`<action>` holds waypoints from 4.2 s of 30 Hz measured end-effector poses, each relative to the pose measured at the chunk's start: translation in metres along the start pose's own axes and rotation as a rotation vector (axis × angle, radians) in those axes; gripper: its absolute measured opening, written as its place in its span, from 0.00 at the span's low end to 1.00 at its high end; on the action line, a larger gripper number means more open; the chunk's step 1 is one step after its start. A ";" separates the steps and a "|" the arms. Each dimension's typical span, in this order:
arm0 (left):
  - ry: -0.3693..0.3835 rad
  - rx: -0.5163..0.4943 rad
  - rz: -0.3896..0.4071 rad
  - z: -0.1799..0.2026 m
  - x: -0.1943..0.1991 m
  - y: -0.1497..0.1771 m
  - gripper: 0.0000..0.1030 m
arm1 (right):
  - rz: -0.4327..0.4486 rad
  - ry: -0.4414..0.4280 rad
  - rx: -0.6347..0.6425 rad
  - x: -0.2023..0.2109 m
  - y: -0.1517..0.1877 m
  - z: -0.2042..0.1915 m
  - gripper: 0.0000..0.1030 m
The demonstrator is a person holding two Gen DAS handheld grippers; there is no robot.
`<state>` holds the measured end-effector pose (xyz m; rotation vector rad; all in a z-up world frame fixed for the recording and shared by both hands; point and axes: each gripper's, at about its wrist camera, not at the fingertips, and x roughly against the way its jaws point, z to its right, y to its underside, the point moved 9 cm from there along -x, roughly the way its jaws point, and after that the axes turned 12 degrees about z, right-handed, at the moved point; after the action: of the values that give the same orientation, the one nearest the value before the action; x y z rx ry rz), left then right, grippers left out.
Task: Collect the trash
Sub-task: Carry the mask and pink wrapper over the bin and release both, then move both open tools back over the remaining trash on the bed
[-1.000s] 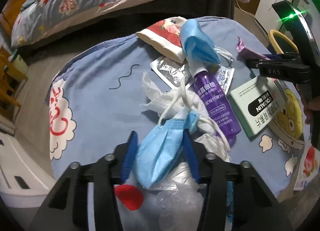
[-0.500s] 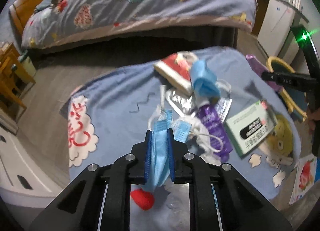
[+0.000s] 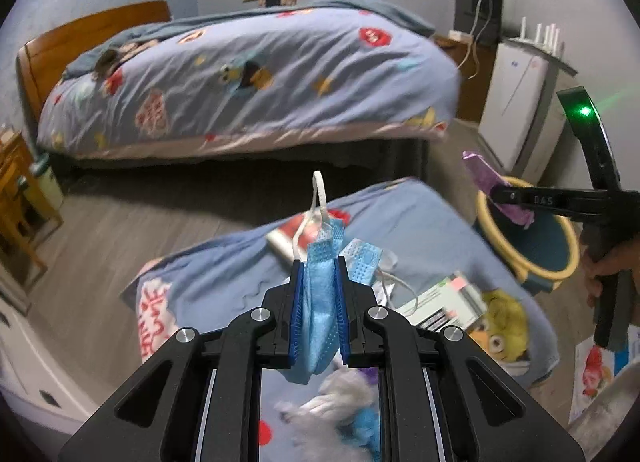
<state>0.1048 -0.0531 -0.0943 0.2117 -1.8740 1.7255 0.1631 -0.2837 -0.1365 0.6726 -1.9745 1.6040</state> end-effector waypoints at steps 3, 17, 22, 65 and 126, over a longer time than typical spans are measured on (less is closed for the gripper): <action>0.022 -0.009 0.014 0.015 0.000 -0.007 0.15 | 0.023 0.016 -0.011 0.014 -0.006 0.011 0.10; 0.085 -0.057 -0.002 0.076 -0.017 -0.012 0.15 | 0.075 0.100 -0.059 0.051 -0.020 0.082 0.10; 0.110 -0.075 0.001 0.104 -0.024 -0.016 0.15 | 0.072 0.121 -0.063 0.054 -0.019 0.107 0.10; 0.349 -0.122 -0.083 0.294 -0.111 -0.007 0.15 | -0.053 0.204 -0.265 0.013 0.039 0.252 0.10; 0.209 -0.054 0.120 0.204 -0.040 -0.056 0.93 | 0.087 0.225 -0.149 0.069 -0.021 0.178 0.94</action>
<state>0.1035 -0.2667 -0.0658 -0.1006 -1.8073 1.7004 0.1112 -0.4663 -0.1072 0.3367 -1.9541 1.4923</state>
